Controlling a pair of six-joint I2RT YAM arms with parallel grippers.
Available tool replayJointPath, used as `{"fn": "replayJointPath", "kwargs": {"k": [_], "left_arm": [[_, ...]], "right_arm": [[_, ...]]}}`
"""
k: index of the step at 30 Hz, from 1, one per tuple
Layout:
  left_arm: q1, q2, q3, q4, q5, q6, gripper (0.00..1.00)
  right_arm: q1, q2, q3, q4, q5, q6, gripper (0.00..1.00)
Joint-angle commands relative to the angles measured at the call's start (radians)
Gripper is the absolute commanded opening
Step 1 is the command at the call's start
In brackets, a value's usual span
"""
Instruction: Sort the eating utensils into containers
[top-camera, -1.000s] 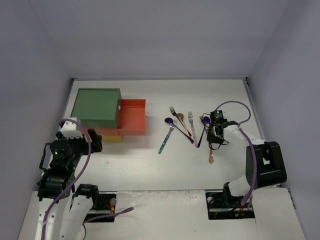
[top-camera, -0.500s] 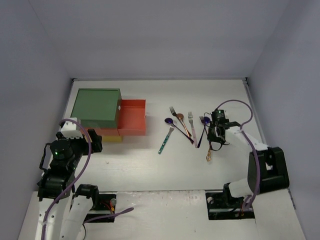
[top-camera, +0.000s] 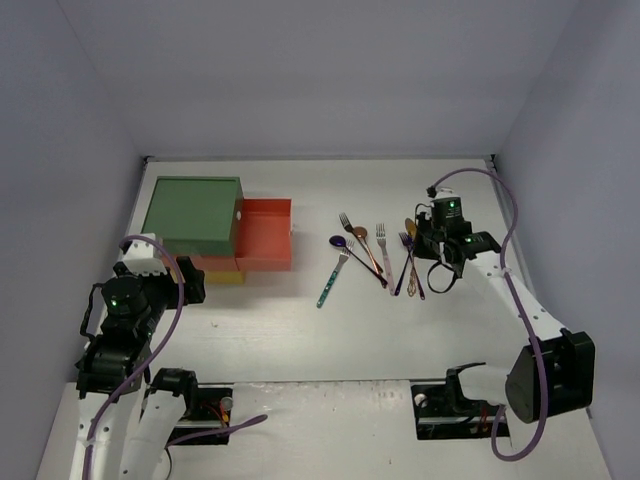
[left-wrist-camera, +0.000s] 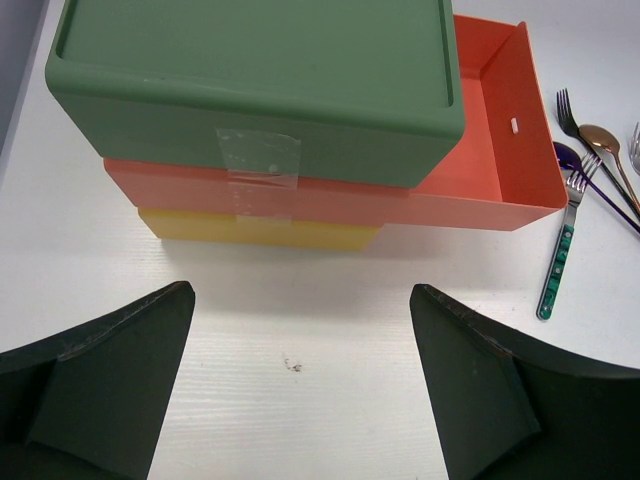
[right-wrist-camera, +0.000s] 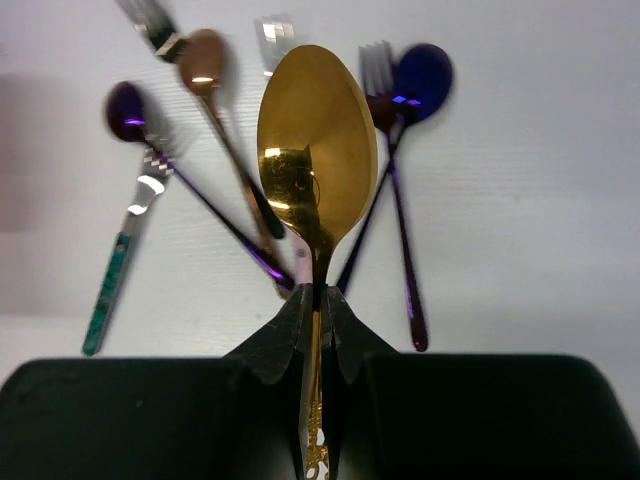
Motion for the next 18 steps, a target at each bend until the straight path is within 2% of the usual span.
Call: {"fn": "replayJointPath", "kwargs": {"k": [1,10,18], "left_arm": [[-0.005,0.025,0.007,0.074,0.017,-0.007,0.87],[-0.004,0.023,0.006,0.072,0.008,-0.007,0.87],[-0.005,0.029,0.006,0.072,0.01,-0.005,0.87]], "right_arm": [[0.149,0.004,0.204,0.058,-0.066,-0.079,0.0],[0.39,0.253,0.563,0.22,-0.13,-0.08,0.0],[0.5,0.527,0.815,0.349,-0.166,-0.084,0.0]]}}
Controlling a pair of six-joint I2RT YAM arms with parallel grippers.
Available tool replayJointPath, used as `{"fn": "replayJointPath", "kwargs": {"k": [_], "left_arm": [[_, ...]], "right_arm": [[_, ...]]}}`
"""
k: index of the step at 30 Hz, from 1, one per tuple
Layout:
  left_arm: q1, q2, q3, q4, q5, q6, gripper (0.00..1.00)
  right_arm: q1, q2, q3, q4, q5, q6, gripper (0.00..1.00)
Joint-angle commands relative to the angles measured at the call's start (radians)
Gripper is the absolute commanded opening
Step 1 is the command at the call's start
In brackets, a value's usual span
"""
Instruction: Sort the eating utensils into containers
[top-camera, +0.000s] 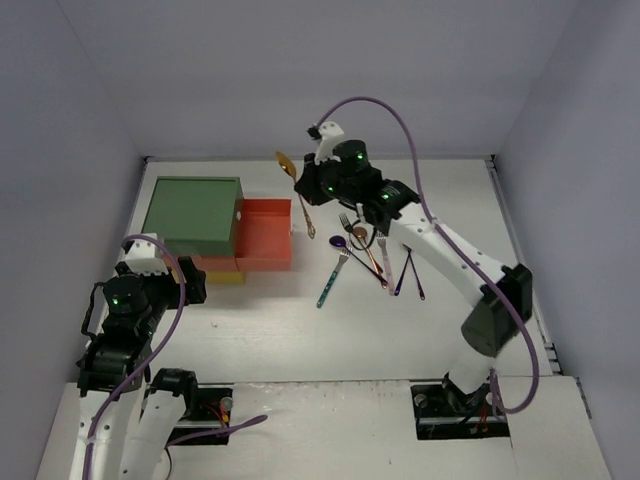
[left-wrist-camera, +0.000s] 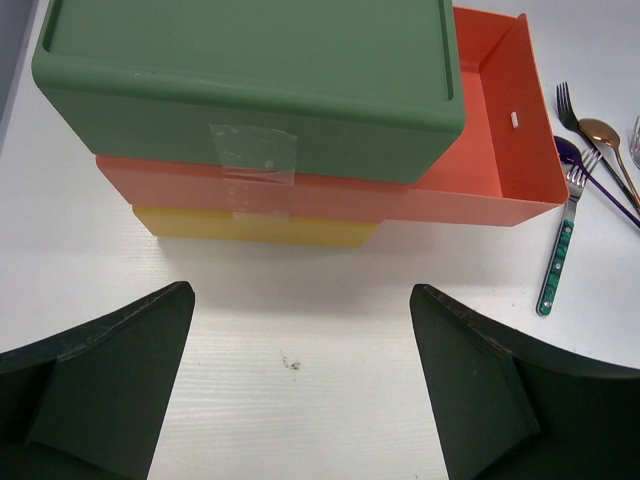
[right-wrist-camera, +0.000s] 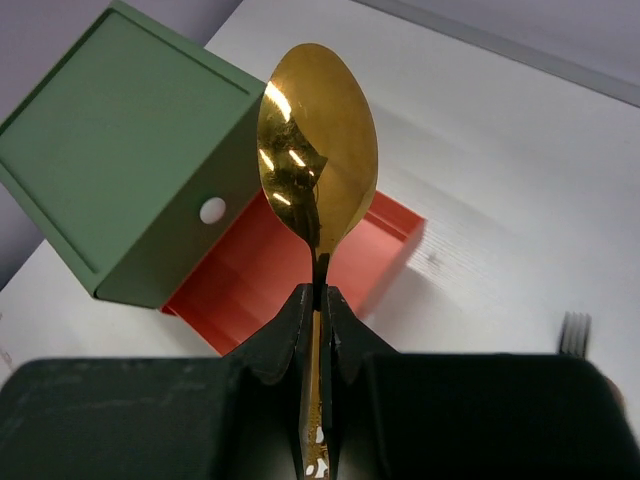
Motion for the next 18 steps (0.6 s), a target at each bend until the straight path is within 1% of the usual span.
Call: {"fn": "replayJointPath", "kwargs": {"k": [1,4,8,13,18], "left_arm": [[-0.005,0.022,0.013,0.071,0.002,-0.006,0.87],[-0.005,0.023,0.013,0.069,0.003,-0.006,0.87],[-0.005,0.025,0.013,0.069,0.003,-0.006,0.87],[-0.004,0.025,0.013,0.069,0.006,-0.006,0.87],[-0.004,0.028,0.013,0.069,0.007,-0.006,0.87]], "right_arm": [[0.048,0.121,0.141,0.152,-0.04,-0.013,0.0],[0.072,0.217,0.211,0.173,-0.047,-0.01,0.0],[0.088,0.286,0.248,0.182,-0.049,0.005,0.0],[0.097,0.318,0.211,0.186,-0.025,0.002,0.0],[0.099,0.289,0.143,0.185,-0.022,-0.007,0.0]]}}
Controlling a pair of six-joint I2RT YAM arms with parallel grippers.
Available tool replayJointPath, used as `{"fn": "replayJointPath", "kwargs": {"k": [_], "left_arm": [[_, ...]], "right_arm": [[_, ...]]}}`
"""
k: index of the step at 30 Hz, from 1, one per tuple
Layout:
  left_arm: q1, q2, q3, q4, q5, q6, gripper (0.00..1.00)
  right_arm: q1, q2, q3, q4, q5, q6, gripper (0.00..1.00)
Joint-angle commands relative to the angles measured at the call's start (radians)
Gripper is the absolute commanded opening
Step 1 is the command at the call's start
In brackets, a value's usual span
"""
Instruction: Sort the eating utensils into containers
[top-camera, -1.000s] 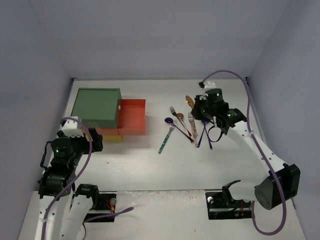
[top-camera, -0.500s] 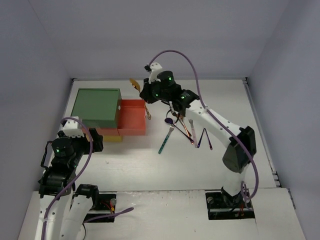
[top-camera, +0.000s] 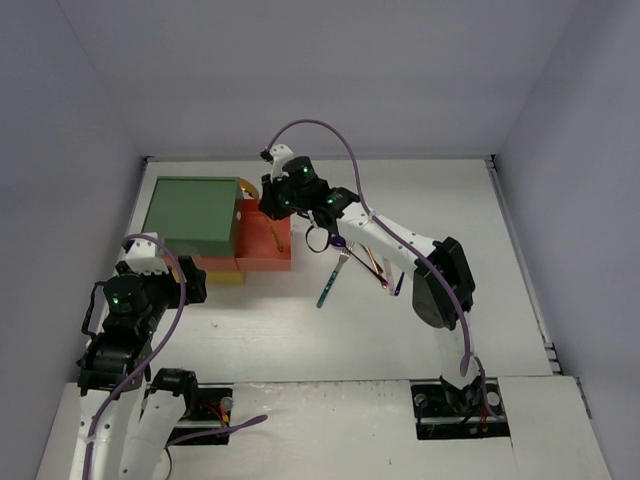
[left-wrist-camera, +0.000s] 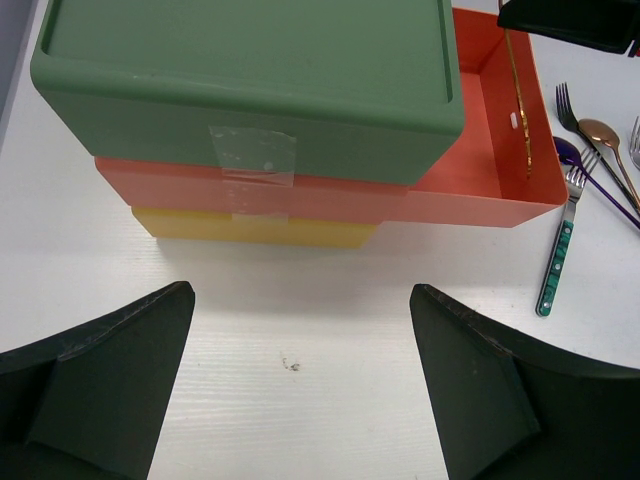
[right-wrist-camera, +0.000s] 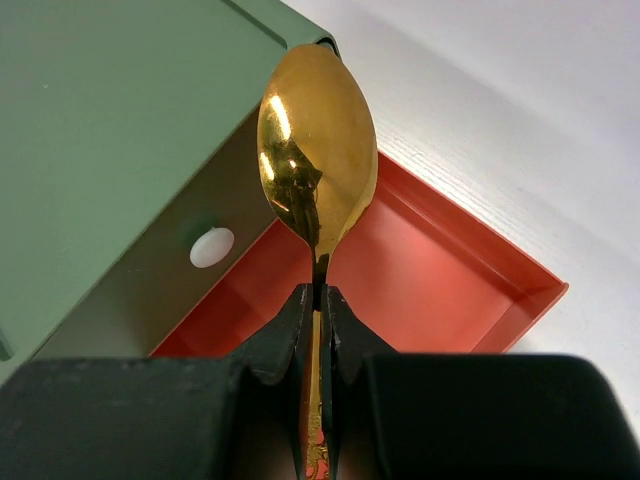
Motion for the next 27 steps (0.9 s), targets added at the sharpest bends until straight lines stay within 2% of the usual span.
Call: {"fn": "replayJointPath", "kwargs": {"k": [1,12,22,24,27], "left_arm": [[-0.005,0.024,0.013,0.065,0.006,-0.006,0.87],[-0.004,0.03,0.012,0.065,0.007,-0.006,0.87],[-0.005,0.038,0.013,0.066,0.007,-0.004,0.87],[-0.005,0.04,0.013,0.066,0.007,-0.004,0.87],[-0.005,0.042,0.013,0.065,0.008,-0.004,0.87]], "right_arm": [[0.006,-0.068,-0.036,0.093,0.008,-0.009,0.0],[0.006,-0.109,-0.121,0.073,0.008,-0.034,0.0],[0.01,-0.12,-0.105,-0.015,0.036,-0.08,0.0],[0.016,-0.112,-0.094,-0.022,0.032,-0.083,0.07],[0.023,-0.104,-0.069,-0.028,0.026,-0.088,0.28]]}}
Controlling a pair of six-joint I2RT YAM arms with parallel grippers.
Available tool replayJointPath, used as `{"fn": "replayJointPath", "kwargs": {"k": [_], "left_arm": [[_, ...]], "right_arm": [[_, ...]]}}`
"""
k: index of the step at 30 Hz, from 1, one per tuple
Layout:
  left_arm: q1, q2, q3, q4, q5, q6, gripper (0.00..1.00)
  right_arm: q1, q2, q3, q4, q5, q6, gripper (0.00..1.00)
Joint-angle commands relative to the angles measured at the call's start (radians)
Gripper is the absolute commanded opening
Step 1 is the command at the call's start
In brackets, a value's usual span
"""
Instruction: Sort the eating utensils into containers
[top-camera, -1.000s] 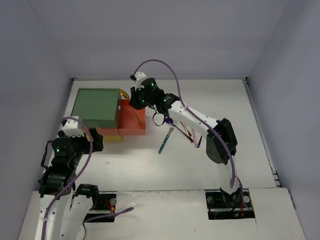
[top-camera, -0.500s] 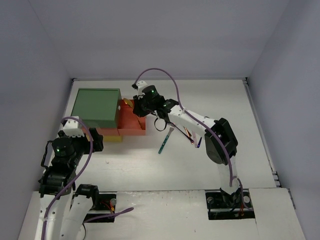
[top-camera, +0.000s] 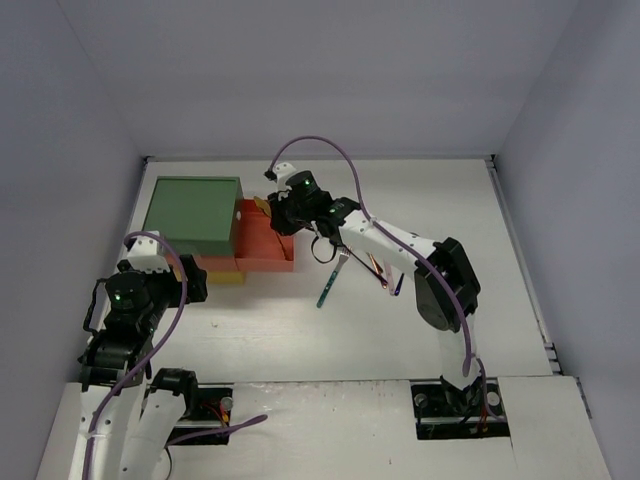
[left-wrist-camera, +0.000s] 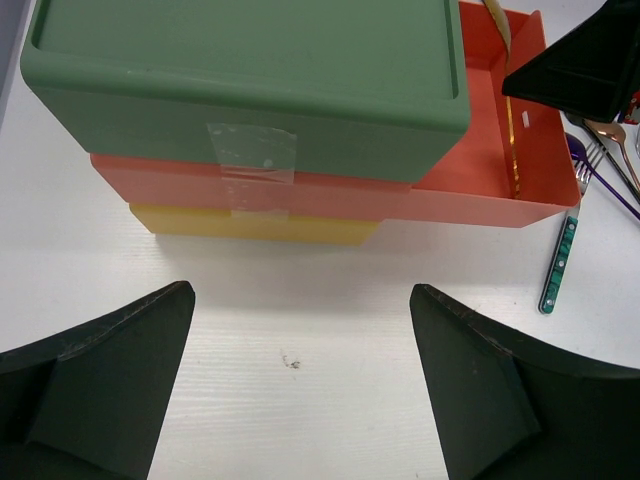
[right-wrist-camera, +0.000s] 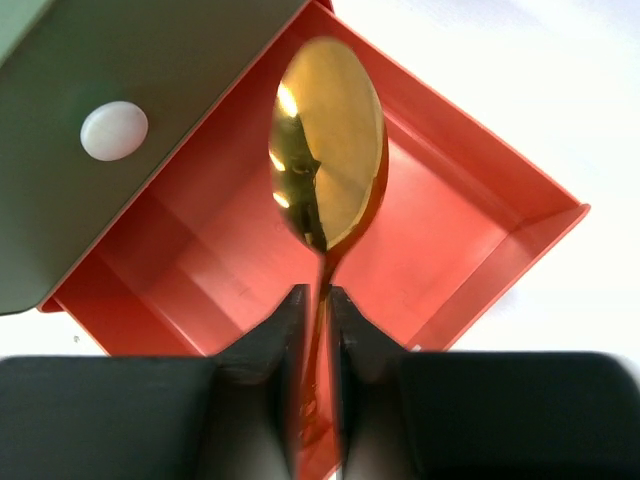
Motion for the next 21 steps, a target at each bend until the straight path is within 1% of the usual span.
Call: {"fn": "replayJointPath", "kwargs": {"k": [1,4,7,11,14,15,18,19,21], "left_arm": [[-0.005,0.023,0.013,0.065,0.007,-0.004,0.87],[-0.005,0.025,0.013,0.066,0.007,-0.004,0.87],[-0.005,0.025,0.013,0.064,0.006,-0.004,0.87],[-0.004,0.022,0.013,0.066,0.006,-0.004,0.87],[-0.004,0.022,0.013,0.066,0.006,-0.004,0.87],[-0.004,0.022,0.013,0.066,0.006,-0.004,0.87],[-0.004,0.023,0.013,0.063,0.009,-0.006,0.87],[-0.004,0.023,0.013,0.063,0.009,-0.006,0.87],[-0.005,0.023,0.013,0.064,0.007,-0.006,0.87]], "right_arm": [[0.018,-0.067,0.072,0.015,0.01,-0.023,0.33],[0.022,-0.085,0.084,0.014,0.044,-0.012,0.39],[0.021,-0.132,0.069,0.015,0.124,0.001,0.44],[0.021,-0.255,-0.015,0.014,0.332,0.022,0.5],[-0.01,-0.335,-0.132,-0.019,0.481,0.051,0.52],[-0.03,-0.357,-0.167,-0.022,0.481,0.054,0.52],[-0.156,-0.452,-0.325,-0.038,0.459,0.139,0.52],[-0.203,-0.48,-0.379,-0.04,0.449,0.147,0.52],[-0.257,-0.528,-0.448,-0.051,0.442,0.152,0.52]]}}
